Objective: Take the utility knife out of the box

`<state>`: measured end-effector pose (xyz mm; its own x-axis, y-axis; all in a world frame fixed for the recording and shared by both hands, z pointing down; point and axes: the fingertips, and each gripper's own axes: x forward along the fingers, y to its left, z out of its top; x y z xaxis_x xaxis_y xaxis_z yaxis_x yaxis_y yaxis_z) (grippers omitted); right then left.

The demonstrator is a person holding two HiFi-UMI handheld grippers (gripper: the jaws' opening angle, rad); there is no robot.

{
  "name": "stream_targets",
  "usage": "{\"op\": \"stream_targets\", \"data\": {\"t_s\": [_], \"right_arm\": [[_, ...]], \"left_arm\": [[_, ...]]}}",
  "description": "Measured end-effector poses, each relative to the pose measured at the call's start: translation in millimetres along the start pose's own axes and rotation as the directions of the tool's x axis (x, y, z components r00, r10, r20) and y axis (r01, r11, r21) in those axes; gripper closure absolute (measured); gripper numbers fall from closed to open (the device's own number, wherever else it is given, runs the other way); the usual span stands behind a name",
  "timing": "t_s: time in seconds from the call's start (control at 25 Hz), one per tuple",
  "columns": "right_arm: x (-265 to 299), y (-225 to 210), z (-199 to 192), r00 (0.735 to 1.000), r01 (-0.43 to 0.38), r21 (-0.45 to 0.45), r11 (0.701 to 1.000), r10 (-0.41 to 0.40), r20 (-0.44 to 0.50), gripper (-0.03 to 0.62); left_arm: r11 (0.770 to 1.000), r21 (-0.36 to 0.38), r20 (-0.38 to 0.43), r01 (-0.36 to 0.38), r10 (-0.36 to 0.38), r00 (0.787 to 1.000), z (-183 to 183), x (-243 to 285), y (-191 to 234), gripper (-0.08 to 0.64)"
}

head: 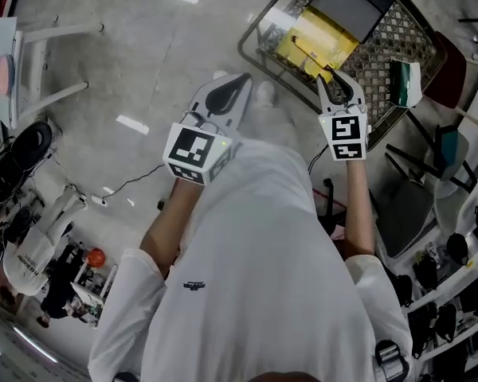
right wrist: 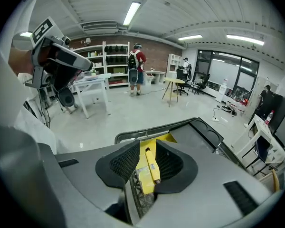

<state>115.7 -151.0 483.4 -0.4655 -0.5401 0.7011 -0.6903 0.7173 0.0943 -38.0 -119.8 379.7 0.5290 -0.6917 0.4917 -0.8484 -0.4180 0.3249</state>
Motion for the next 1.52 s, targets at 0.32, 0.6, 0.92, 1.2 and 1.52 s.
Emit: {"op": "stream_targets", "data": {"t_s": [0.32,0.6,0.92,1.2,1.52], "right_arm": [[53.4,-11.7,-36.0,0.989,-0.066,-0.062,0.996,0.057,-0.14,0.486],[97.8,-12.2,-76.5,0.951,-0.137,-0.129,0.982,0.094,-0.295,0.456],[139.4,-14.5,-112.9,0.883,-0.215,-0.189,0.958,0.108,-0.457,0.451],[162.9,-13.7,-136.1,0.825,-0.254,-0.229,0.94,0.087,-0.558,0.454],[169.8,-13.0,-151.8,0.748,-0.327,-0.255,0.91,0.085,-0.658,0.486]], "left_arm": [[1.0,-0.028,-0.042,0.009,-0.01,0.999,-18.6,40.4,17.0,0.558],[0.998,-0.053,-0.084,0.02,-0.025,0.996,-45.4,67.3,25.3,0.558],[0.995,-0.09,-0.118,0.041,-0.052,0.992,-77.5,90.2,30.9,0.558],[0.994,-0.097,-0.146,0.043,-0.057,0.988,-95.7,102.5,42.7,0.558],[0.992,-0.117,-0.14,0.049,-0.065,0.988,-98.9,108.5,43.4,0.558]]}}
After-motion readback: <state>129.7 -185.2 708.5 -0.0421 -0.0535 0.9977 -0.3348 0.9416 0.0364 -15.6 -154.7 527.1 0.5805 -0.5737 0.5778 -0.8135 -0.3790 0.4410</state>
